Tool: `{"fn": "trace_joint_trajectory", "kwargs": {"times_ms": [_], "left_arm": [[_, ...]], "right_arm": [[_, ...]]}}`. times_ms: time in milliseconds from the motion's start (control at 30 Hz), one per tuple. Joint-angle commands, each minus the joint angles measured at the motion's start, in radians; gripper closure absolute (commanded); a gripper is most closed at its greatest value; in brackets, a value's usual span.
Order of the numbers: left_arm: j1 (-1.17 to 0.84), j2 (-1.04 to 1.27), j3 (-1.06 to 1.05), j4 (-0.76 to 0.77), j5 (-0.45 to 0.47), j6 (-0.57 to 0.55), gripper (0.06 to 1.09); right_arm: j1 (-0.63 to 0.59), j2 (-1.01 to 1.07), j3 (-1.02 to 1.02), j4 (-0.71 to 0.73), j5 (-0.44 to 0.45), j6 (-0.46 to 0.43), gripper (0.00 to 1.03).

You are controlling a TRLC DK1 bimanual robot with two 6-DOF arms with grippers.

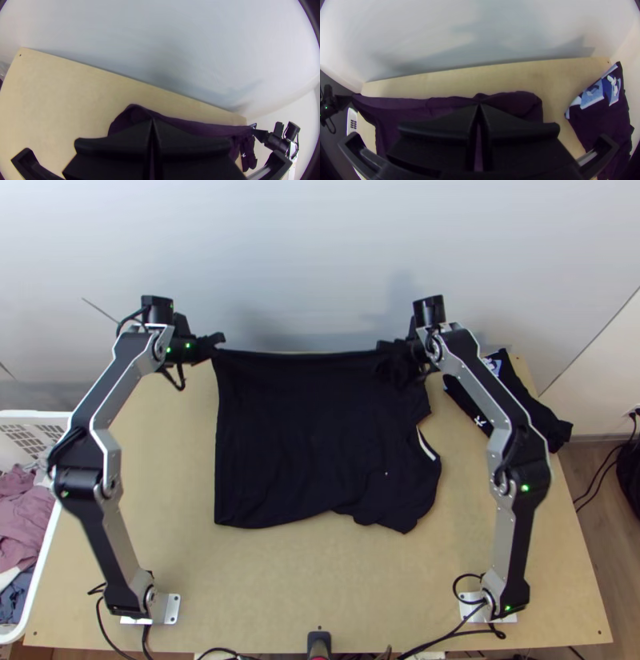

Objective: Fold the t-shirt

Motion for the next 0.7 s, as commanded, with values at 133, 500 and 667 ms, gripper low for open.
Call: {"fn": "trace_joint_trajectory", "kwargs": {"times_ms": [133, 500, 667], "left_arm": [[-0.013, -0.32, -0.481, 0.092, 0.043, 0.025, 1.05], [-0.023, -0.533, -0.777, 0.116, 0.054, 0.049, 1.05], [-0.027, -0.556, -0.846, 0.153, 0.054, 0.054, 1.05]], "right_arm": [[-0.021, -0.252, -0.335, -0.042, -0.101, -0.048, 1.0], [-0.02, -0.469, -0.634, -0.042, -0.184, -0.075, 1.0], [-0.02, -0.479, -0.72, -0.042, -0.19, -0.094, 1.0]]}}
